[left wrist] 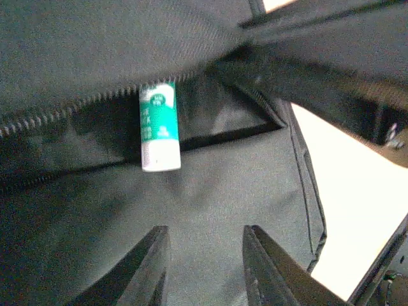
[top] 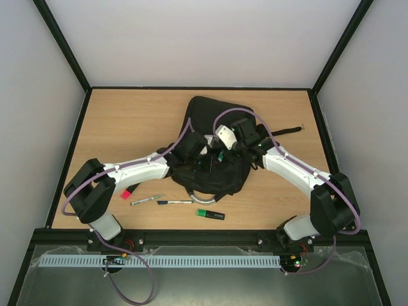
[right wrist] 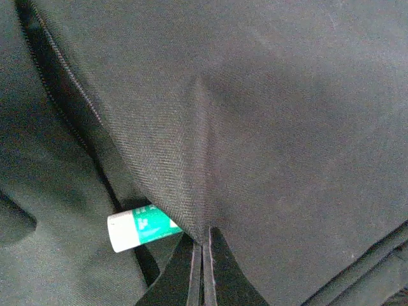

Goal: Pack the student bag
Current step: Place the stationery in the student bag.

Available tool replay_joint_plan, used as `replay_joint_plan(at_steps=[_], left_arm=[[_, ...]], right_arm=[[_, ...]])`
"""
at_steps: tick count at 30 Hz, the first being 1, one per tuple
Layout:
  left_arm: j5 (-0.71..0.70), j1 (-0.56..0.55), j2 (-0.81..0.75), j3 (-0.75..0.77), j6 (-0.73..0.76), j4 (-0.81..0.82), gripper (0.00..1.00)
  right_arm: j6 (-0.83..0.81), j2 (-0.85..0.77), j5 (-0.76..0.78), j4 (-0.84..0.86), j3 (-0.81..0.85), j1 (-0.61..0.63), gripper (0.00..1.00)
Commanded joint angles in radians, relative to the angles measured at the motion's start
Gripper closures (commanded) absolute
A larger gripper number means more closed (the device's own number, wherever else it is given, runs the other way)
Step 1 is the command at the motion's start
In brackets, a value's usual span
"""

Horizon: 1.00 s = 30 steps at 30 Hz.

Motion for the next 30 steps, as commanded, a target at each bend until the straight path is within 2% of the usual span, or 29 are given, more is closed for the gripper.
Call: replay_joint_plan(at_steps=[1,5,7,10,14,23,27,30], left_arm=[[-0.038,-0.043,-0.024,-0.053,-0.02,0.031,0.7],[-0.052,-0.047,-0.001,-0.086,-0.042,0.074,0.9],[-0.083,-0.048,0.007,-0.105,-0.051,0.115,0.97],[-0.145,-0.048,0.003,-0.157,-0.08,0.202,0.98],[-0.159,-0.048,0.023,-0.198,-0.108,0.323,0.98],[-0.16,-0.038,0.175,-0.109,-0.11,0.458,0.98],[-0.206,-0.033,0.227,-0.117,-0.148,0.644,0.98],[-0.254,-0.027,0.278,-0.095,-0.178,0.708,0.98]], right_arm=[[0.011,-0.03,-0.043,-0.015,0.003,0.004,0.99],[0.022,-0.032,-0.055,-0.015,-0.004,0.004,0.99],[0.025,-0.034,-0.057,-0.017,-0.004,0.004,0.99],[0.027,-0.036,-0.063,-0.025,-0.002,0.004,0.99],[0.026,-0.036,-0.067,-0.028,-0.007,0.004,0.99],[0.034,-0.028,-0.077,-0.025,-0.007,0.004,0.99],[0.036,-0.028,-0.068,-0.02,-0.013,0.004,0.99],[0.038,-0.034,-0.066,-0.016,-0.022,0.003,0.99]])
